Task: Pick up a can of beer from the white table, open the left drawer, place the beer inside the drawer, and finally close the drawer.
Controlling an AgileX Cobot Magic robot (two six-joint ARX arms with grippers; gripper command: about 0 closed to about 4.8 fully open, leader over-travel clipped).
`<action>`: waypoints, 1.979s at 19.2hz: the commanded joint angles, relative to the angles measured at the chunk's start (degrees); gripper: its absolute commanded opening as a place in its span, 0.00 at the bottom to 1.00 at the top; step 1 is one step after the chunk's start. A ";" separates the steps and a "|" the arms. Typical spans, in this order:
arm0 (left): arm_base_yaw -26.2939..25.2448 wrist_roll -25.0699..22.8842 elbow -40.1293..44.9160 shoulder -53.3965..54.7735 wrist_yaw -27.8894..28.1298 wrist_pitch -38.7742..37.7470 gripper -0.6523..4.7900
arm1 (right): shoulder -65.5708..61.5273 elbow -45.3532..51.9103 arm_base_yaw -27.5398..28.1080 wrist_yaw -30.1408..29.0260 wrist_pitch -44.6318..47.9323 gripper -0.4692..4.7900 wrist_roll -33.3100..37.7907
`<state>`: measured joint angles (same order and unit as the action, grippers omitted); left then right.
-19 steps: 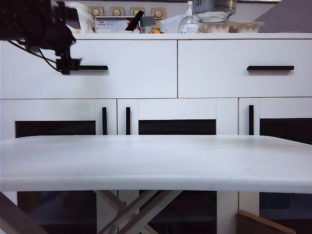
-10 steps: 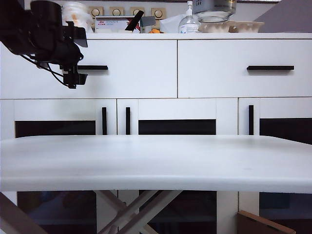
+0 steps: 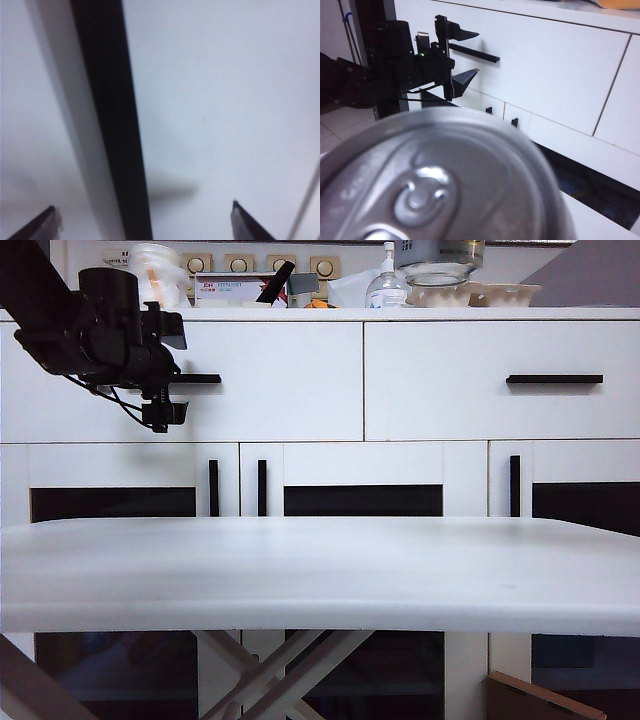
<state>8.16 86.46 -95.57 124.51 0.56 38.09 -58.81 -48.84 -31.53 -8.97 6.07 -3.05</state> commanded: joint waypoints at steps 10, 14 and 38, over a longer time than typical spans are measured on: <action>-2.25 -0.87 -2.71 0.68 -0.81 -2.97 1.00 | 0.50 -0.74 -0.09 -0.07 3.58 0.39 -0.20; -2.89 -0.92 -2.71 0.68 -0.81 -3.32 0.90 | 0.50 -0.74 -0.09 -0.07 3.58 0.39 -0.17; -2.86 -3.56 -3.02 0.66 -3.13 -3.74 0.11 | 0.46 -0.74 -0.09 0.13 3.58 0.39 -0.20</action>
<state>5.52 84.60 -98.35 125.21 -0.95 33.71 -58.83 -48.84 -31.51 -8.80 6.07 -3.07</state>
